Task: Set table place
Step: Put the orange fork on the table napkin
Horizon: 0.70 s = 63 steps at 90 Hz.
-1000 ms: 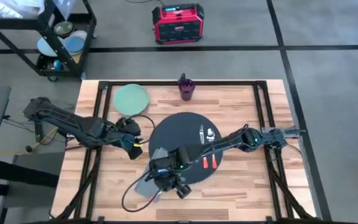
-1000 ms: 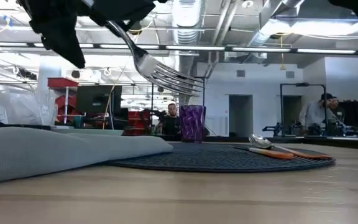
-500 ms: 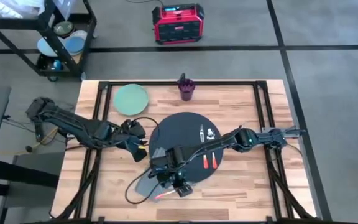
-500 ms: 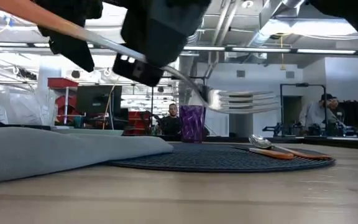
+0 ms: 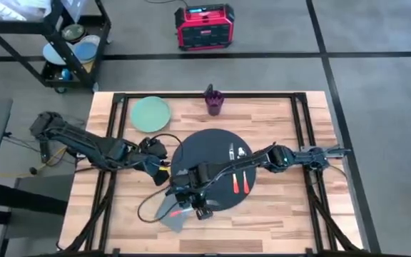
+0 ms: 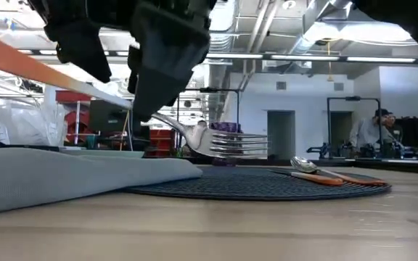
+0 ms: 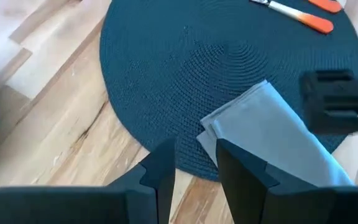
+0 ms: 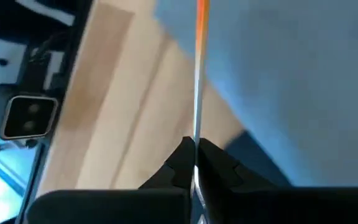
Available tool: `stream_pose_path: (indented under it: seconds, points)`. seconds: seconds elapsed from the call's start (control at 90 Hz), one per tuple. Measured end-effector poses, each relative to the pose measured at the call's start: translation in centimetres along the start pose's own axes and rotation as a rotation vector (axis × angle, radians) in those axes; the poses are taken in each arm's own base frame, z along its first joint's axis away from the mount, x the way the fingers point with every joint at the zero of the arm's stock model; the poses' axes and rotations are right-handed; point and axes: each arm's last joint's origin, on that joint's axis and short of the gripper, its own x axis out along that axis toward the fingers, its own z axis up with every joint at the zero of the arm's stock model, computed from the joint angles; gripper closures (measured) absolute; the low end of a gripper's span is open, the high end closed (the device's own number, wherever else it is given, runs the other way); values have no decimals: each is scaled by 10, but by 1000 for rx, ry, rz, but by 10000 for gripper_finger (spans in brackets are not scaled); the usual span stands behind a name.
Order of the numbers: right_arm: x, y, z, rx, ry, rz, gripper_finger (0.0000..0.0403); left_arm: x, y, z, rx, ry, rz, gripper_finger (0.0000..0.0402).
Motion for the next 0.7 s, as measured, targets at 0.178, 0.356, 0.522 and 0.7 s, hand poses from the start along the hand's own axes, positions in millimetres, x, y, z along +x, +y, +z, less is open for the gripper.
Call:
stream_pose_path:
  seconds: [0.178, 0.356, 0.522, 0.7]
  points:
    - [-4, -9, -4, 37, 33, -24, 338, 1, 5, -3, -22, 33, 47, 299]
    - [-4, -8, -10, 141, 86, -6, 291, 0, 6, -6, -15, 95, 24, 299]
    - [-17, 11, -36, 296, 356, 143, 273, -3, -4, -14, 82, 249, -171, 299]
    - [-56, 95, -40, 177, 330, 306, 276, -9, -17, -17, 178, 253, -321, 299]
